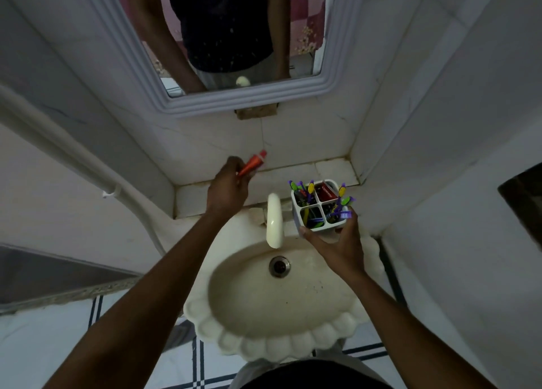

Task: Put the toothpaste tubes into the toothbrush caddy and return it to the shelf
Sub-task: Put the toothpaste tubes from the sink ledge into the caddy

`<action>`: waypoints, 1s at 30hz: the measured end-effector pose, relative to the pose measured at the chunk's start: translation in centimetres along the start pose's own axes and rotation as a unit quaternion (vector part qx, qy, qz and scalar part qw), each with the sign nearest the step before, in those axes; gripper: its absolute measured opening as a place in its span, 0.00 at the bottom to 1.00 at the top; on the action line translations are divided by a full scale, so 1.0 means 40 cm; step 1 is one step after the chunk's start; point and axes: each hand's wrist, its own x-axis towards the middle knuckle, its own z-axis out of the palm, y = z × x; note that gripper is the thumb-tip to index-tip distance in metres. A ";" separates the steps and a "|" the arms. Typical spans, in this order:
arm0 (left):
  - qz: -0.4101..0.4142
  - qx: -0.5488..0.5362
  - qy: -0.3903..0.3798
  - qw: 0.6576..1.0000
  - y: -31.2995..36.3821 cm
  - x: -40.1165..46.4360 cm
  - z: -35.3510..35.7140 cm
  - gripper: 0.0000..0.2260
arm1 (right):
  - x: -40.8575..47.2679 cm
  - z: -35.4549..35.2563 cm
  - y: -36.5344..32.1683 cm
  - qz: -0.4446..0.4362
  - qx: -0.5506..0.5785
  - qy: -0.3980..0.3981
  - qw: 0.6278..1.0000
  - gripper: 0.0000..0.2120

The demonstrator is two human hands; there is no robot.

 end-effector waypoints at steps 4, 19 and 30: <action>0.090 -0.090 -0.002 0.992 0.137 -0.023 -0.062 0.17 | -0.005 -0.008 -0.006 -0.003 -0.003 -0.003 1.000 0.65; 0.188 0.139 -0.154 0.960 0.349 -0.118 -0.071 0.10 | -0.010 -0.037 -0.033 -0.013 -0.017 -0.029 0.999 0.66; 0.205 0.234 -0.164 0.936 0.344 -0.147 0.001 0.14 | -0.008 -0.053 -0.032 -0.012 -0.024 -0.039 0.999 0.63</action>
